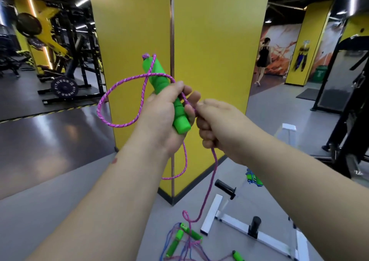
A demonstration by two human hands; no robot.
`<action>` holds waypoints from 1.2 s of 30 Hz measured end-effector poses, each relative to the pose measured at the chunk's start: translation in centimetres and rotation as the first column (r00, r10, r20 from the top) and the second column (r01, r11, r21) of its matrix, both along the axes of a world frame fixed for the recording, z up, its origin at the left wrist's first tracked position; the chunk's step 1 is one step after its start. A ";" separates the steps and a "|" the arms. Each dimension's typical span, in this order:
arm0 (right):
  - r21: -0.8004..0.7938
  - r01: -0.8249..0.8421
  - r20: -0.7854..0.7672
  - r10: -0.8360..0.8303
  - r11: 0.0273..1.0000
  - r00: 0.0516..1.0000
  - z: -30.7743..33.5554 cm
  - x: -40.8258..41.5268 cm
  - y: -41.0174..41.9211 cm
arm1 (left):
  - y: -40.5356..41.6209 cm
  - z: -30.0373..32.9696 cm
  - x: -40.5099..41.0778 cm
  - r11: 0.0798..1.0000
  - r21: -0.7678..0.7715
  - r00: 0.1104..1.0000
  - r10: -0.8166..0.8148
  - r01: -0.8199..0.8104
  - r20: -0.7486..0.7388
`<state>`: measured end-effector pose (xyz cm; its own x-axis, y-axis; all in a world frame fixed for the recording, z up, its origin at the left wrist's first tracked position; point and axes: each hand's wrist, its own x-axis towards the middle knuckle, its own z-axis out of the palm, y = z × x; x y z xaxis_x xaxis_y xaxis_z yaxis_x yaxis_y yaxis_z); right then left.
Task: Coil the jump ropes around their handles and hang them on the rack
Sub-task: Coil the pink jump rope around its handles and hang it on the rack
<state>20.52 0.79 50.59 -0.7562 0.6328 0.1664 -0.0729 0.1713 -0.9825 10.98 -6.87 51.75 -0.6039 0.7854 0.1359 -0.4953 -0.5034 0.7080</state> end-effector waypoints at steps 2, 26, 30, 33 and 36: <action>0.046 0.095 -0.079 -0.091 0.994 0.993 1.6 0.1 0.5 | 0.0 -0.9 0.4 0.993 -0.008 0.990 0.115 -0.116 -0.079; 0.065 -0.068 -0.246 0.082 0.996 0.966 4.2 -0.8 -0.1 | -1.1 -2.1 1.1 0.994 -0.074 0.997 -0.077 0.074 -0.031; 0.059 -0.029 -0.280 0.044 0.998 0.959 6.6 -2.2 0.2 | -1.3 -3.2 3.0 0.992 -0.096 0.990 -0.091 0.081 -0.106; 0.074 0.010 -0.220 0.006 0.997 0.975 4.6 -1.8 0.5 | -0.9 -1.2 1.9 0.996 0.009 0.995 -0.092 0.092 -0.030; 0.013 -0.076 -0.142 0.077 0.997 0.987 1.1 -0.7 0.6 | -1.1 1.1 0.4 0.982 0.072 0.978 -0.181 0.174 0.103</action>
<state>19.85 1.38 51.67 -0.7702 0.5725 0.2809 -0.2255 0.1676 -0.9597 11.41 -8.01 52.86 -0.4696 0.8734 0.1290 -0.6529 -0.4419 0.6152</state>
